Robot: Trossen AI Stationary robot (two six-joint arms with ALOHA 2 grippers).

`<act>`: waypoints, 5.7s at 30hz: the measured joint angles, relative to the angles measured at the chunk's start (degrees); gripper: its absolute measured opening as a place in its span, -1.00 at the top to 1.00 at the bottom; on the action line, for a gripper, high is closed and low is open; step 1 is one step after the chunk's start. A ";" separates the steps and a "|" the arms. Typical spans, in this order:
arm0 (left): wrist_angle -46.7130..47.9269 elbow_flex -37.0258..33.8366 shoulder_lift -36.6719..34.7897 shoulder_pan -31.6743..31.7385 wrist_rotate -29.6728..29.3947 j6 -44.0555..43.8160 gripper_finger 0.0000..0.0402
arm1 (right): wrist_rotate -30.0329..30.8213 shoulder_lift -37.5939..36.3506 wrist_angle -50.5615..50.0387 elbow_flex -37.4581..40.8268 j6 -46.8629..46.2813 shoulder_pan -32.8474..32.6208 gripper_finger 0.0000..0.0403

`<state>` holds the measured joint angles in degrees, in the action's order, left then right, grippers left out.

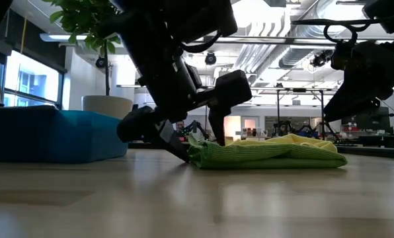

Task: Fold microfiber towels
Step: Stack the green microfiber towel on top of the gray microfiber towel in the blue bin, then fold the yellow towel on the table

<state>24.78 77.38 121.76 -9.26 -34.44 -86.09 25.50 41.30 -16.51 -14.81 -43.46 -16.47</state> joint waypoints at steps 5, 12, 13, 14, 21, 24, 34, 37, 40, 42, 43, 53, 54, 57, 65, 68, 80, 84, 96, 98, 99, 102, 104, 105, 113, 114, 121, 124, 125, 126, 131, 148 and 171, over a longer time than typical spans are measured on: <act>-0.28 -0.09 0.24 0.18 -1.55 4.59 -0.14 | 0.00 0.00 0.00 0.00 0.01 0.00 0.18; -0.89 -0.07 1.16 1.40 -2.24 8.81 0.27 | 0.00 0.00 0.02 0.00 0.00 0.00 0.18; -0.81 -0.07 1.20 1.44 -2.41 8.81 0.34 | 0.00 0.00 0.02 0.00 0.00 0.00 0.18; -0.77 -0.07 1.22 1.49 -2.46 9.00 0.40 | 0.00 0.00 0.00 0.00 0.00 -0.02 0.18; -0.77 -0.06 1.31 1.49 -2.54 12.87 0.80 | 0.00 0.00 0.00 0.00 0.00 0.00 0.18; -0.67 0.89 1.31 1.51 -1.09 16.62 0.94 | 0.02 0.00 0.00 0.00 0.00 -0.02 0.18; 9.44 6.91 -2.23 2.60 8.46 27.17 0.96 | 0.00 -0.06 -0.19 0.00 0.00 0.00 0.18; 18.19 8.78 -4.61 2.65 10.84 29.40 0.96 | 0.11 0.11 -0.34 -0.02 0.00 -0.01 0.18; 26.34 10.11 -7.95 2.52 12.26 31.69 0.95 | 0.11 0.32 -0.29 -0.02 0.00 0.00 0.18; 31.31 10.74 -10.34 2.40 12.94 32.42 0.95 | 0.09 0.26 -1.03 0.00 0.02 0.00 0.18; 33.53 10.83 -11.73 2.38 13.58 32.40 0.95 | 0.07 0.35 -0.75 0.00 0.00 -0.02 0.18; 61.61 10.24 -21.67 0.77 16.34 21.53 0.95 | -0.10 1.00 -1.45 -0.04 0.01 -0.01 0.18; 63.17 10.42 -22.11 0.45 16.10 19.44 0.95 | -0.17 0.78 -2.39 0.00 0.00 0.00 0.18; 65.24 9.76 -23.25 -0.25 15.86 16.01 0.95 | -0.16 1.24 -2.07 -0.06 0.00 -0.01 0.18; 65.30 1.10 -28.65 -1.05 13.97 9.65 0.95 | -0.22 1.42 -2.70 0.00 0.00 -0.02 0.18; 65.06 -2.52 -30.56 -1.00 13.67 6.80 0.95 | -0.29 1.42 -2.51 0.00 0.00 -0.01 0.18; 65.13 -13.44 -41.81 -1.78 14.91 -6.60 0.95 | -0.48 1.42 -2.13 0.00 0.00 -0.02 0.18; 65.26 -17.58 -45.14 -3.66 16.81 -11.42 0.95 | -0.48 1.44 -2.47 0.00 0.00 -0.01 0.18; 65.24 -22.29 -46.89 -10.26 19.60 -23.82 0.80 | -0.46 1.40 -2.49 0.00 0.00 -0.01 0.18; 65.23 -22.29 -46.89 -10.92 19.04 -24.59 0.69 | -0.46 1.40 -2.49 0.00 0.00 -0.02 0.18; 65.24 -22.29 -46.89 -11.24 18.55 -24.68 0.61 | -0.46 1.40 -2.49 0.00 0.00 0.00 0.18; 65.24 -21.81 -46.89 -12.49 15.59 -24.05 0.35 | -0.44 1.40 -2.49 0.00 0.00 -0.01 0.18; 65.24 -20.98 -46.95 -13.50 12.57 -23.71 0.17 | -0.44 1.40 -2.49 0.00 0.00 -0.01 0.18; 65.27 -20.31 -47.01 -14.06 10.81 -23.67 0.09 | -0.44 1.40 -2.49 0.00 0.00 0.00 0.18; 49.34 -17.38 -47.13 -15.80 -5.79 -14.81 -0.20 | -0.42 1.40 -2.49 0.00 0.00 -0.02 0.18; 45.61 -17.38 -47.06 -15.80 -7.31 -11.72 -0.20 | -0.42 1.40 -2.49 0.00 0.00 -0.02 0.18; 18.72 -17.38 -43.52 -15.84 -11.24 15.68 -0.14 | -0.41 1.40 -2.49 0.00 0.00 -0.02 0.18; 9.12 -17.38 -41.26 -15.81 -11.26 25.50 -0.13 | -0.41 1.40 -2.49 0.00 0.00 -0.01 0.18; 6.17 -17.38 -40.62 -15.68 -11.31 28.43 -0.13 | -0.41 1.40 -2.49 0.00 0.00 -0.01 0.18; 3.33 -17.38 -39.96 -15.51 -11.32 31.08 -0.13 | -0.41 1.40 -2.49 0.00 0.00 -0.01 0.18; -9.37 -17.38 -36.44 -14.26 -11.34 39.67 -0.13 | -0.39 1.39 -2.49 0.00 0.00 -0.01 0.18; -15.85 -17.40 -34.08 -10.33 -11.49 43.78 -0.13 | 19.66 1.40 9.02 0.00 -11.54 0.02 0.18; -16.10 -17.40 -34.10 -3.45 -10.79 48.82 -0.13 | 26.55 2.03 27.26 -0.02 12.48 13.06 0.18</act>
<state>8.69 59.99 87.66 -12.71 -45.23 -37.28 52.05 43.32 10.75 -14.83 -30.98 -3.41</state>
